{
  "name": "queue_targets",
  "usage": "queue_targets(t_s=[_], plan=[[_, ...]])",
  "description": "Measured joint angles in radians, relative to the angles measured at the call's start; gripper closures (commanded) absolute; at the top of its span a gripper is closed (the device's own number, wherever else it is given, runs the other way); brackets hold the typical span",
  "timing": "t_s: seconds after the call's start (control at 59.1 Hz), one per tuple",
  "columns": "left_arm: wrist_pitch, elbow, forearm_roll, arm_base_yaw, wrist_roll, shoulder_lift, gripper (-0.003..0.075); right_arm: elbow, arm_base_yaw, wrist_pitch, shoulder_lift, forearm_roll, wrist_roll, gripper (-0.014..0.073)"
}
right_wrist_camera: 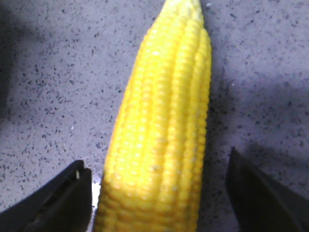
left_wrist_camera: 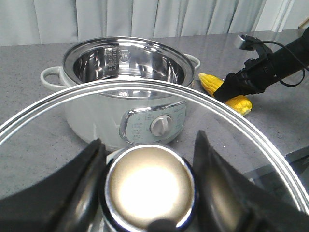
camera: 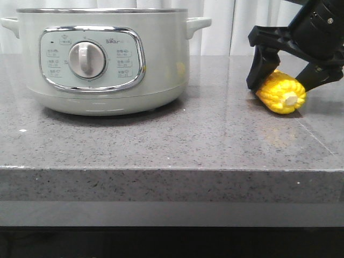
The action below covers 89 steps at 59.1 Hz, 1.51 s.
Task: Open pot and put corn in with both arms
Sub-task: 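Lower the right gripper onto the yellow corn cob and grasp it, then carry the corn cob over the open pot with the right gripper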
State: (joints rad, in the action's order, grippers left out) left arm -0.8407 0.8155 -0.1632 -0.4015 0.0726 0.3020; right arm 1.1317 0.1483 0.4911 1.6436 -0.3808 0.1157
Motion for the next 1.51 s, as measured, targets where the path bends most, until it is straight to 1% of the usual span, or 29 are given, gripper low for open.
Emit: queue_targets(t_s=[0.068, 0.135, 0.186, 0.338, 0.457, 0.626, 0.761, 0.846, 0.998, 1.1, 1.218, 1.303, 1.421, 1.506], plan=[[0.000, 0.000, 0.000, 0.000, 0.000, 0.000, 0.0549, 0.000, 0.000, 0.000, 0.000, 0.000, 0.000, 0.0200], [0.000, 0.000, 0.000, 0.000, 0.000, 0.000, 0.0561, 0.002, 0.000, 0.000, 0.000, -0.002, 0.000, 0.0256], [0.000, 0.000, 0.000, 0.000, 0.000, 0.000, 0.0571, 0.002, 0.000, 0.000, 0.000, -0.002, 0.000, 0.0278], [0.000, 0.000, 0.000, 0.000, 0.000, 0.000, 0.0592, 0.011, 0.000, 0.005, 0.000, -0.002, 0.002, 0.0286], [0.000, 0.000, 0.000, 0.000, 0.000, 0.000, 0.0598, 0.054, 0.000, 0.027, 0.000, -0.002, 0.004, 0.0286], [0.000, 0.000, 0.000, 0.000, 0.000, 0.000, 0.0606, 0.161, 0.000, 0.072, -0.020, -0.002, 0.023, 0.0286], [0.000, 0.000, 0.000, 0.000, 0.000, 0.000, 0.0606, 0.288, 0.009, 0.107, -0.042, -0.002, 0.052, 0.0286], [0.000, 0.000, 0.000, 0.000, 0.000, 0.000, 0.0606, 0.361, 0.039, 0.119, -0.044, 0.000, 0.074, 0.0286], [0.000, 0.000, 0.000, 0.000, 0.000, 0.000, 0.0607, 0.498, 0.164, 0.122, -0.034, 0.000, 0.121, 0.0286], [0.000, 0.000, 0.000, 0.000, 0.000, 0.000, 0.0607, 0.572, 0.270, 0.122, 0.014, 0.000, 0.141, 0.0286], [0.000, 0.000, 0.000, 0.000, 0.000, 0.000, 0.0607, 0.642, 0.355, 0.122, 0.100, -0.002, 0.151, 0.0286], [0.000, 0.000, 0.000, 0.000, 0.000, 0.000, 0.0607, 0.679, 0.389, 0.129, 0.179, -0.002, 0.151, 0.0286], [0.000, 0.000, 0.000, 0.000, 0.000, 0.000, 0.0607, 0.694, 0.400, 0.143, 0.261, -0.002, 0.152, 0.0281], [0.000, 0.000, 0.000, 0.000, 0.000, 0.000, 0.0607, 0.694, 0.400, 0.161, 0.295, -0.002, 0.152, 0.0249]])
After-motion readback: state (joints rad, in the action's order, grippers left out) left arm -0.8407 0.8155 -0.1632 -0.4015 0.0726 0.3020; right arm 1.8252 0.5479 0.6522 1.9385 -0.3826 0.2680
